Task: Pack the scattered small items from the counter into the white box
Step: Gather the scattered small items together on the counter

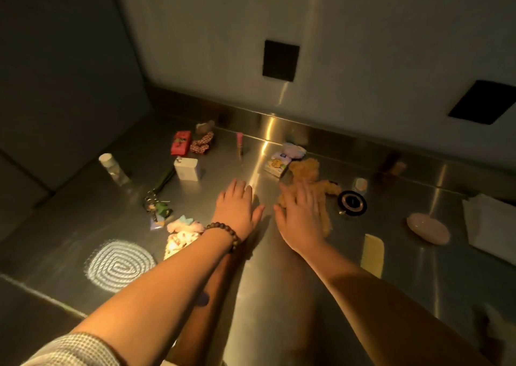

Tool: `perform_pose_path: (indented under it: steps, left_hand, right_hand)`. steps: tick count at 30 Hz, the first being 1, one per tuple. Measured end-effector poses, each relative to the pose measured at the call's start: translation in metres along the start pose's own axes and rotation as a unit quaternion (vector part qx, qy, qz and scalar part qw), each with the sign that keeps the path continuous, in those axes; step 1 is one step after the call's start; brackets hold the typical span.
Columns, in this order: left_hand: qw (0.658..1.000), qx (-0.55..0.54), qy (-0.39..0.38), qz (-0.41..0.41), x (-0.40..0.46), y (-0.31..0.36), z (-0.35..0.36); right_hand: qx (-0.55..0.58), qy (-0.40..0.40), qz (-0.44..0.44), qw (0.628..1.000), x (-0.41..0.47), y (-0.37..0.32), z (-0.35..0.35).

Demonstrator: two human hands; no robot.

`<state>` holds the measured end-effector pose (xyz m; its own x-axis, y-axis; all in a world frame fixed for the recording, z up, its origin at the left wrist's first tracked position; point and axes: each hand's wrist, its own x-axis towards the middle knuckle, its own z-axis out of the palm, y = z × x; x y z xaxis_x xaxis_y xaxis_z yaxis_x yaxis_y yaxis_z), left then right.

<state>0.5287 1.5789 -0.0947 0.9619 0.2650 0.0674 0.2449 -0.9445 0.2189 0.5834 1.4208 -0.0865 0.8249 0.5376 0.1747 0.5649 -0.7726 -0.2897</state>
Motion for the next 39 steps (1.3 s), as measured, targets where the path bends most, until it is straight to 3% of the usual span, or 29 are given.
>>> perform_pose_path:
  steps: [10, 14, 18, 25, 39]
  left_hand:
    - [0.976, 0.039, 0.044, -0.209, -0.117, -0.107, -0.012]
    - [0.950, 0.060, 0.029, -0.305, -0.155, -0.134, -0.004]
    - [0.934, 0.083, 0.000, -0.347, -0.168, -0.143, 0.003]
    - [0.952, 0.072, -0.017, -0.297, -0.143, -0.122, 0.010]
    - [0.997, 0.038, -0.030, -0.054, -0.062, -0.021, 0.036]
  right_hand:
    - [-0.056, -0.125, -0.208, 0.968, -0.026, -0.119, 0.058]
    - [-0.076, -0.168, -0.247, 0.951, -0.026, -0.152, 0.071]
    - [-0.096, -0.222, -0.262, 0.934, -0.024, -0.167, 0.076]
    - [-0.093, -0.212, -0.237, 0.944, -0.019, -0.142, 0.067]
    - [-0.142, -0.167, -0.109, 0.970, -0.011, -0.015, 0.039]
